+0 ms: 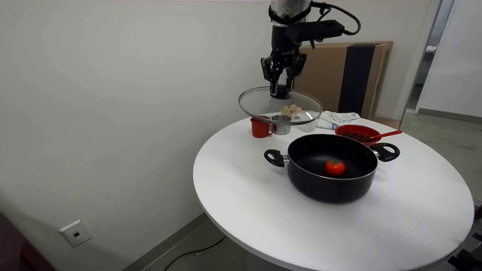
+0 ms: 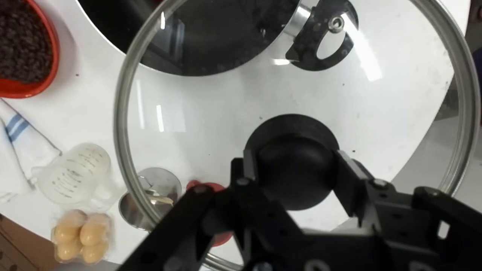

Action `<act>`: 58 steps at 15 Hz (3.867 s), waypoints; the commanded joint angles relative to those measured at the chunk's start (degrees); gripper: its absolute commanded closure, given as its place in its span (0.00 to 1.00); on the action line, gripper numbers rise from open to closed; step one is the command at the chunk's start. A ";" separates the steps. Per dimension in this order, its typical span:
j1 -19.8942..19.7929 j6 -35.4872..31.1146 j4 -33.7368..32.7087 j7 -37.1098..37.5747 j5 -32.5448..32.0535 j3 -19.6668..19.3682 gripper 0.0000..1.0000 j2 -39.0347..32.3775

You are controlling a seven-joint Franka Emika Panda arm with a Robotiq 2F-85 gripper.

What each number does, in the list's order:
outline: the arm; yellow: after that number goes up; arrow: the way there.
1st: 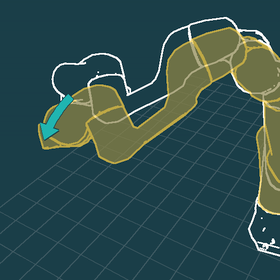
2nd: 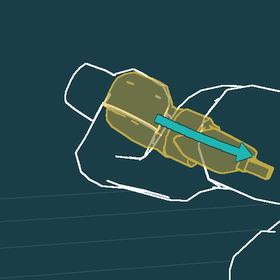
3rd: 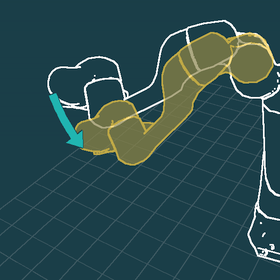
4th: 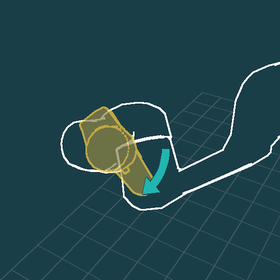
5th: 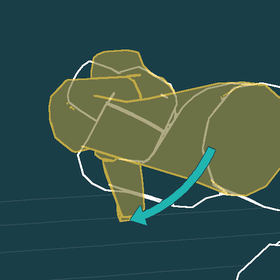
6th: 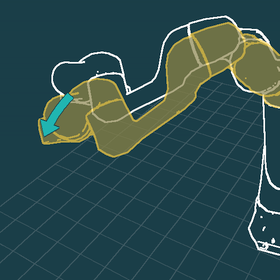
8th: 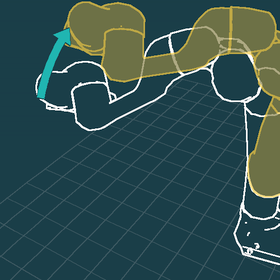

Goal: Remove the glass lid from the pot, take out the broccoli and orange from the pot and place them on the table

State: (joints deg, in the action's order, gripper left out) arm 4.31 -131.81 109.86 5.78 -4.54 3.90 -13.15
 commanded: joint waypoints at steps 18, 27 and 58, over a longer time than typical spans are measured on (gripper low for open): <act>4.96 18.52 -37.02 -27.53 -4.07 3.90 0.74 -29.73; 5.95 18.43 -32.58 -33.74 -6.40 5.20 0.74 -29.20; 5.75 21.34 3.57 -63.46 0.63 15.27 0.74 -5.36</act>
State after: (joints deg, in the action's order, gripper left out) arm 10.28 -112.05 109.86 -54.80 -5.73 18.92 -22.70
